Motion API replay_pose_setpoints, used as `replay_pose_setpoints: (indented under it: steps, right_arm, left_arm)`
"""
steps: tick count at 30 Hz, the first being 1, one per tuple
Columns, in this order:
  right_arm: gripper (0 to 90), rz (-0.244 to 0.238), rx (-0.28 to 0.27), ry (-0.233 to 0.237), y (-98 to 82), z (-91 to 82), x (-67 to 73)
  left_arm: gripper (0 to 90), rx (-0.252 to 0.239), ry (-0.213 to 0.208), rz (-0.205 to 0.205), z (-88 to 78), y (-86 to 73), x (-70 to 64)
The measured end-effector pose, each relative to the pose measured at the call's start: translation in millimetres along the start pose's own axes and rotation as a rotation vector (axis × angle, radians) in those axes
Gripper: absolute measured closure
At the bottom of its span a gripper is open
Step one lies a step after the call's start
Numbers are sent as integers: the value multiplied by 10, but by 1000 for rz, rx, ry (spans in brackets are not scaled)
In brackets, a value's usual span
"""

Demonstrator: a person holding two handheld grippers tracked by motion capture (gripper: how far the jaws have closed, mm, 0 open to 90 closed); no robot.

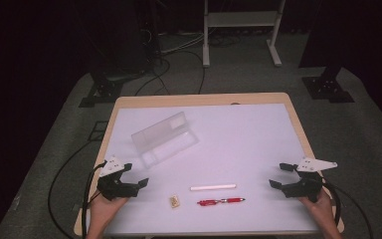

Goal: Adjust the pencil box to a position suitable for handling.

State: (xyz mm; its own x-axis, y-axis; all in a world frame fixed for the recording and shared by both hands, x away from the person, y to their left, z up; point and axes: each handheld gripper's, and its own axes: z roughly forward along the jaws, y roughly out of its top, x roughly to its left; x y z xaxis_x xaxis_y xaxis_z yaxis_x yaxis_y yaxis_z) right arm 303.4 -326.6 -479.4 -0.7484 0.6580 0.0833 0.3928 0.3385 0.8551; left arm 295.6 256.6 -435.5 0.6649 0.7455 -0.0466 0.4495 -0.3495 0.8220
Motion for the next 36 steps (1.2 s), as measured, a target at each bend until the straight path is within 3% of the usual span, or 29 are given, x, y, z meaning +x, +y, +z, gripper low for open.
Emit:
replay_pose_setpoints:
  steps: [18, 24, 36]
  right_arm:
    - [170, 0, -2, 3, 0, -2, -1]
    - [170, 0, -2, 1, -1, -1, 1]
    - [170, 3, -3, 5, -1, -5, -2]
  left_arm:
    - [130, 46, -49, 121, 275, 399, -73]
    - [138, 92, -29, 159, 374, 480, -77]
    - [146, 128, -24, 200, 572, 607, -93]
